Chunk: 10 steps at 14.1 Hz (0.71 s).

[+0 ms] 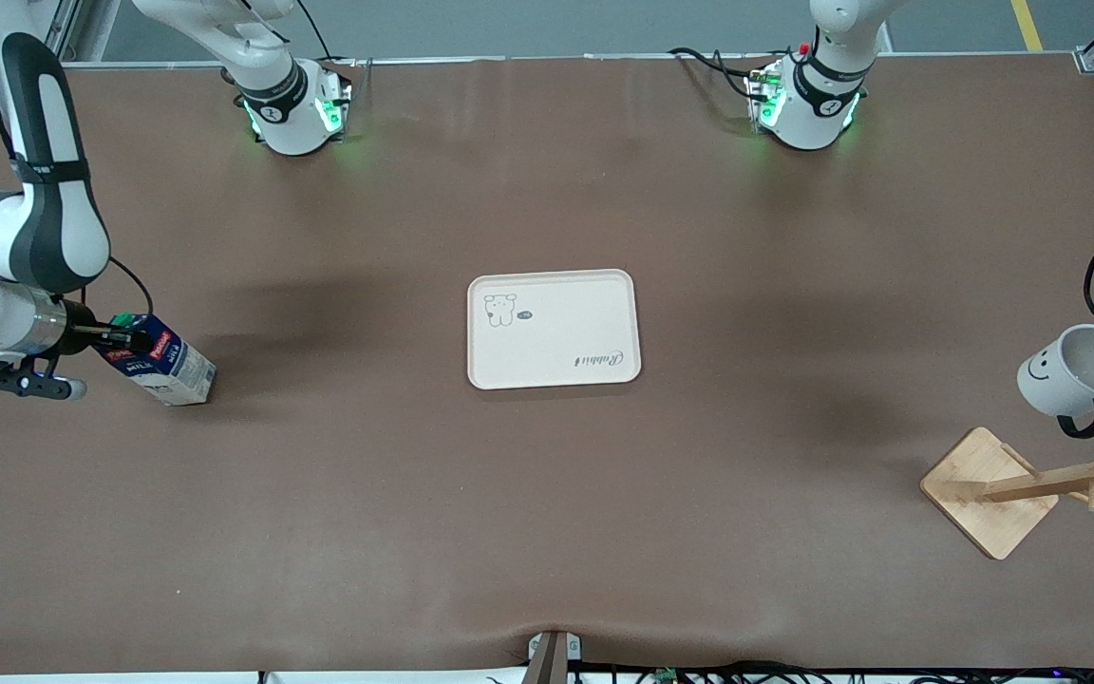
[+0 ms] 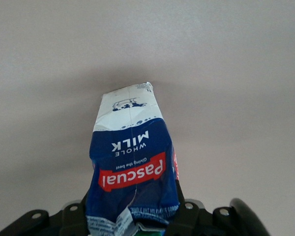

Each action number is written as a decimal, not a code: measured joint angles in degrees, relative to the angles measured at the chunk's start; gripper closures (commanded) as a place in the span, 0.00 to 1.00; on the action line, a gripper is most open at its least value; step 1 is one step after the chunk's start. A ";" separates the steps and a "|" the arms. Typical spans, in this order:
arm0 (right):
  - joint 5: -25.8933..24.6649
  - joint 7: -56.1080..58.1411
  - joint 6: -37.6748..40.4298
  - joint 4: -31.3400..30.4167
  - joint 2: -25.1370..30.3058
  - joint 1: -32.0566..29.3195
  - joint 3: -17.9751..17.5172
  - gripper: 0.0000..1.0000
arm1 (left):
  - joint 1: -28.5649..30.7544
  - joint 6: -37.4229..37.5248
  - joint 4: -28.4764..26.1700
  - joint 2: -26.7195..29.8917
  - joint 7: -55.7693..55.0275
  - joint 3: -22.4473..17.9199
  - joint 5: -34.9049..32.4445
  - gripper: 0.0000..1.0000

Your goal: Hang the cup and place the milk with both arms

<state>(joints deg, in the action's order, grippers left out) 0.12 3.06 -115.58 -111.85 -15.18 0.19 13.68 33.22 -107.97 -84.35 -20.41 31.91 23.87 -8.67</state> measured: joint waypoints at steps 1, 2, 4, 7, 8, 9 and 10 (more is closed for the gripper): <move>0.00 -0.02 0.04 0.00 0.00 -0.32 -0.02 0.72 | -0.01 -0.02 0.49 -0.37 0.00 0.00 0.00 1.00; 0.02 -0.21 0.09 0.01 0.00 -0.51 -0.04 0.72 | -0.03 -0.03 0.85 -0.64 0.00 0.00 0.00 1.00; 0.04 -2.14 0.45 0.05 0.00 -0.59 -0.06 0.67 | 0.01 -0.03 1.16 -1.06 0.00 -0.02 0.00 1.00; 0.04 -4.80 1.51 0.25 -0.09 -0.60 -0.12 0.00 | 0.24 -0.03 1.31 -1.71 0.00 -0.17 0.00 1.00; 0.04 -4.96 1.92 0.24 -0.13 -0.60 -0.16 0.00 | 0.45 -0.03 1.39 -1.85 0.00 -0.22 0.00 1.00; 0.04 -5.04 2.42 0.20 -0.31 -0.60 -0.17 0.00 | 0.70 -0.03 1.44 -1.95 0.02 -0.24 0.00 1.00; 0.04 -5.07 2.71 0.03 -0.72 -0.61 -0.17 0.00 | 0.91 -0.03 1.46 -2.05 0.03 -0.24 0.00 1.00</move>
<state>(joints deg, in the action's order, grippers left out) 0.16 -2.00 -112.87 -111.82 -15.90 -0.41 13.51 34.13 -108.00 -82.89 -22.46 31.94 23.62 -8.67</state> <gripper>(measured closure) 0.176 0.952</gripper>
